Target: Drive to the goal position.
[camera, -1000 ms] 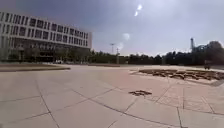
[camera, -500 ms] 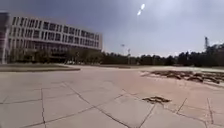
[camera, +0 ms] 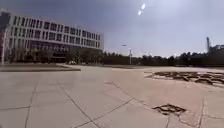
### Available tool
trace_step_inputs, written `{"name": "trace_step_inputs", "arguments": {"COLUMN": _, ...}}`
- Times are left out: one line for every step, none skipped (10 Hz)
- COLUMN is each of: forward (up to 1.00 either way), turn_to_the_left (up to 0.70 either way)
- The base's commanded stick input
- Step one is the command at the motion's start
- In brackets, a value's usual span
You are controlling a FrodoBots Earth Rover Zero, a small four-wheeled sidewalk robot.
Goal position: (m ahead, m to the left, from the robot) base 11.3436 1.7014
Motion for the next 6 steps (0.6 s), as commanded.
{"name": "trace_step_inputs", "arguments": {"forward": 0.70, "turn_to_the_left": -0.01}}
{"name": "trace_step_inputs", "arguments": {"forward": 0.70, "turn_to_the_left": -0.01}}
{"name": "trace_step_inputs", "arguments": {"forward": 0.70, "turn_to_the_left": -0.01}}
{"name": "trace_step_inputs", "arguments": {"forward": 0.70, "turn_to_the_left": -0.01}}
{"name": "trace_step_inputs", "arguments": {"forward": 0.70, "turn_to_the_left": -0.01}}
{"name": "trace_step_inputs", "arguments": {"forward": 0.70, "turn_to_the_left": -0.18}}
